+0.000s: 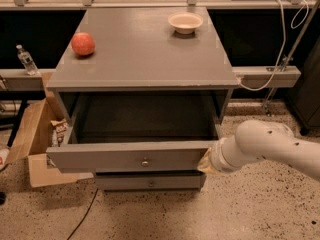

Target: Close top drawer

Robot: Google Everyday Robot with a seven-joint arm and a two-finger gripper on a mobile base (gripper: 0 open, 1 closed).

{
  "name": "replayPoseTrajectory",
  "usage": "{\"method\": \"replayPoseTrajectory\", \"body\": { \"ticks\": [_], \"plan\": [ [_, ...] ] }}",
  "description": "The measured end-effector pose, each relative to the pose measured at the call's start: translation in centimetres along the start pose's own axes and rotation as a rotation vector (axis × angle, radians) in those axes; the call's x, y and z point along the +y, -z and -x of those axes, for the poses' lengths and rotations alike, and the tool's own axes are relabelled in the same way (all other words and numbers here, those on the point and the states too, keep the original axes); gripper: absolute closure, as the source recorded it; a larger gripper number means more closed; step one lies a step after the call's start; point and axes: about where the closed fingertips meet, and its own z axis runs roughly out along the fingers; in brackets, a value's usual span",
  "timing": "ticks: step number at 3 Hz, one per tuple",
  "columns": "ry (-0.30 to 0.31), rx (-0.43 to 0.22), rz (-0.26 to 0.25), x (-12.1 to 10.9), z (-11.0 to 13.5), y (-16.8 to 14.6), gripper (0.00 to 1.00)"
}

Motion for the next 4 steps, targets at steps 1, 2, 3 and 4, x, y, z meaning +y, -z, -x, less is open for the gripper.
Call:
{"method": "replayPoseTrajectory", "body": {
  "ticks": [1,2,3,4],
  "plan": [
    [0.025,-0.046,-0.040,-3.3,1.3,-0.8,1.00],
    [0.025,-0.047,-0.040,-3.3,1.3,-0.8,1.00],
    [0.032,-0.058,-0.054,-3.9,1.5,-0.9,1.00],
    [0.051,-0.075,-0.092,-5.8,1.9,-0.8,1.00]
  ]
}}
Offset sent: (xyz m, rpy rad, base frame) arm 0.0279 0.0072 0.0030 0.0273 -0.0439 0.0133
